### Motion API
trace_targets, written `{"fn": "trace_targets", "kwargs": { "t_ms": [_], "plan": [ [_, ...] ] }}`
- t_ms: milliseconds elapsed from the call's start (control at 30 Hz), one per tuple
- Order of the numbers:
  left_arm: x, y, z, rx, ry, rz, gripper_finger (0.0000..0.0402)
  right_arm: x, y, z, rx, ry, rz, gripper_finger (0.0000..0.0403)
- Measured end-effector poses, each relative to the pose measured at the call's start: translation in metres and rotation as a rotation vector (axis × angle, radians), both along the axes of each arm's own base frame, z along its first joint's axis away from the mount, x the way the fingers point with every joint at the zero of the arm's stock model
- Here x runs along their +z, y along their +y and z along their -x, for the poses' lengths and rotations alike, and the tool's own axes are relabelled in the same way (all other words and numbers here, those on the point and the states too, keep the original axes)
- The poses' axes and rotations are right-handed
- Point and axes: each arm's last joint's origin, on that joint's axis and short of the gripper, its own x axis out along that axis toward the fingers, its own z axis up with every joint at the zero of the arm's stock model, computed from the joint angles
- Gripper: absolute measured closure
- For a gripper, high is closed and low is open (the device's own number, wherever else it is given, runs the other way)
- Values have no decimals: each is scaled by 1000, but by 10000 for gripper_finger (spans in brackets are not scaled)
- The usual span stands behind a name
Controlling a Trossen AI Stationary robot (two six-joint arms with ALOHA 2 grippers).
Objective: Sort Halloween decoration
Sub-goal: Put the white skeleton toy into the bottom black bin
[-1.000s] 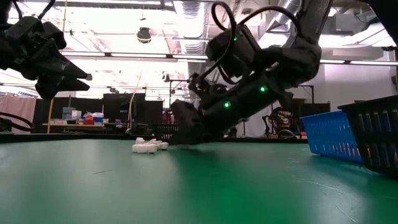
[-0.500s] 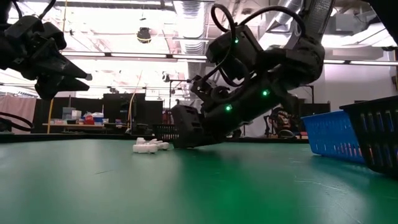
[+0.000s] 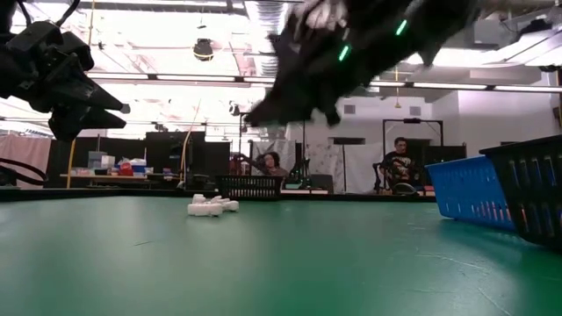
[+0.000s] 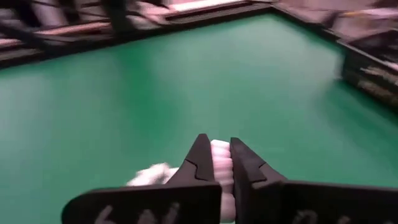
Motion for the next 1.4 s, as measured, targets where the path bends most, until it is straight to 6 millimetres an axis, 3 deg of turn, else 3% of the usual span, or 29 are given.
{"fn": "trace_targets", "kwargs": {
  "t_ms": [133,333,500,700,967,1400],
  "plan": [
    [0,0,0,0,0,1,213,32,23,25,181,53,-108,388],
    [0,0,0,0,0,1,213,58,68,79,405,240,-375,388],
    [0,0,0,3,1,0,213,61,108,114,456,346,-517,387],
    [0,0,0,7,1,-1,213,53,140,135,446,419,-643,380],
    [0,0,0,8,1,-2,213,33,145,152,297,613,-681,369],
    [0,0,0,8,0,-2,213,32,133,144,279,685,-759,244]
  ]
}}
